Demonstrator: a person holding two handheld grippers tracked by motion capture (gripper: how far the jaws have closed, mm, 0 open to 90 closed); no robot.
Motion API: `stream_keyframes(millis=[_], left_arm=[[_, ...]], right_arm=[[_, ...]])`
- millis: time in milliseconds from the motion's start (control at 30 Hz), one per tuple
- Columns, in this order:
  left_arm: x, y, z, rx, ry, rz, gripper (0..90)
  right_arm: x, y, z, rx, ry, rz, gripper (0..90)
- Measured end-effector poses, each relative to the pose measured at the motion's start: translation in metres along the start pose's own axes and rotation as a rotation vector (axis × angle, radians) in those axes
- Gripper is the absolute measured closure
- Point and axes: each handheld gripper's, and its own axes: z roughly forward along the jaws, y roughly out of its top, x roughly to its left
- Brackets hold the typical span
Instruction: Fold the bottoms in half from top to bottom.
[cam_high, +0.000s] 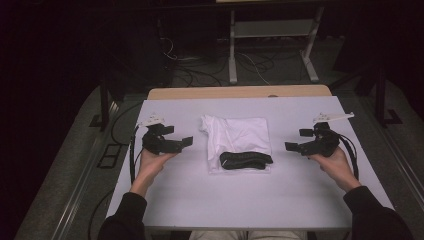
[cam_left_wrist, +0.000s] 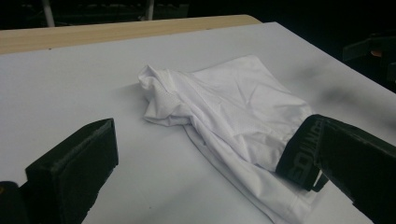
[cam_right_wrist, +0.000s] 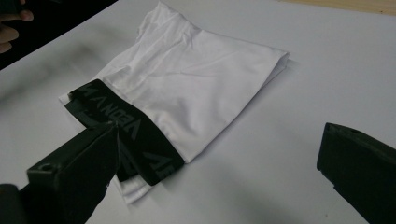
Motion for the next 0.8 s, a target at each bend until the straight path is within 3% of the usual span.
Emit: stream_keyframes(millis=[333,800], left_arm=[[-0.007,-0.017,-0.02,-0.027,-0.001,0.018,0.0],[-0.014,-0.042,-0.037,-0.062,0.003,0.025,0.0]], right_arm=[[0.01,-0.016,-0.017,-0.005,-0.004,-0.009,0.0],[0.012,-0.048,-0.036,-0.009,-0.042,0.007,0.0]])
